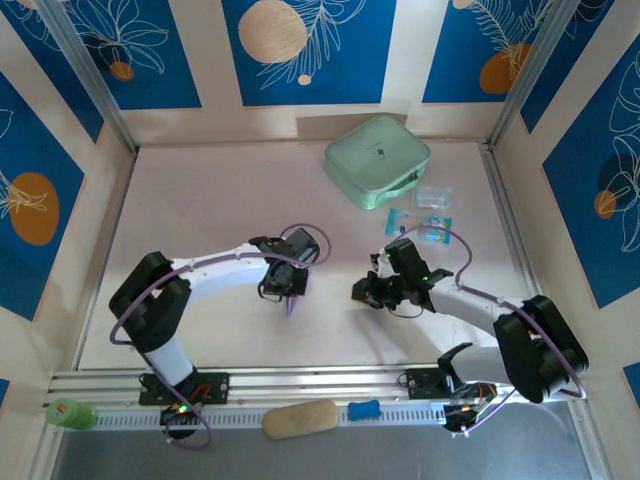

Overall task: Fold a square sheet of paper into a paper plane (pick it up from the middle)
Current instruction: Move a paper plane to the center of the table.

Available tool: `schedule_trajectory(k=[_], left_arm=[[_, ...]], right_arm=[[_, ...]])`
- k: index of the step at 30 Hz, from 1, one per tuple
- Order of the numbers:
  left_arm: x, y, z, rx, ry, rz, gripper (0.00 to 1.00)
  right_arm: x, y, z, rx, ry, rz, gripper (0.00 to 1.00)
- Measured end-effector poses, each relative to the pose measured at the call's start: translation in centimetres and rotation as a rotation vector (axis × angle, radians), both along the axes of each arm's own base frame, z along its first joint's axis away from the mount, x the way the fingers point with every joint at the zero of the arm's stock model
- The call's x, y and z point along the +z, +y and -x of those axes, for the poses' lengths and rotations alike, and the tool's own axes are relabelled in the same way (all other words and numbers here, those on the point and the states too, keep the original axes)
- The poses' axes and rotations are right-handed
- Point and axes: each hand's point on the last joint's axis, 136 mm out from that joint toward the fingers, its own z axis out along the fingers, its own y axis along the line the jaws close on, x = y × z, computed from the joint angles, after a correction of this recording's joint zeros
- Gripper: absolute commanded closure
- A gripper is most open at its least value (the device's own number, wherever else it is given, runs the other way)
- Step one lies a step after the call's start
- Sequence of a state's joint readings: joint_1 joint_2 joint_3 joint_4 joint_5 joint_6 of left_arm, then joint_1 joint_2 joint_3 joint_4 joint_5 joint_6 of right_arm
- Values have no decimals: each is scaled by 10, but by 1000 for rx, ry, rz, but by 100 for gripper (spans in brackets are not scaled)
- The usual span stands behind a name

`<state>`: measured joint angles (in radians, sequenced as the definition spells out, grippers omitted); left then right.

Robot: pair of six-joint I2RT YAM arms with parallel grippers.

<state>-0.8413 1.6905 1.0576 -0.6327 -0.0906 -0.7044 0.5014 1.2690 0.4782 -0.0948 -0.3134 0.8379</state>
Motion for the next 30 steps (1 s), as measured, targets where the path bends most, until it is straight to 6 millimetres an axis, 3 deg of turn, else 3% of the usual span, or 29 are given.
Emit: schedule_trajectory(k=[17,30], left_arm=[[-13,1,4,-6,36,-25,91],[-14,2,4,-6,39,-29,91]], right_arm=[[-6,3,2,14,18,10,87],[-7,4,2,17,24,13,87]])
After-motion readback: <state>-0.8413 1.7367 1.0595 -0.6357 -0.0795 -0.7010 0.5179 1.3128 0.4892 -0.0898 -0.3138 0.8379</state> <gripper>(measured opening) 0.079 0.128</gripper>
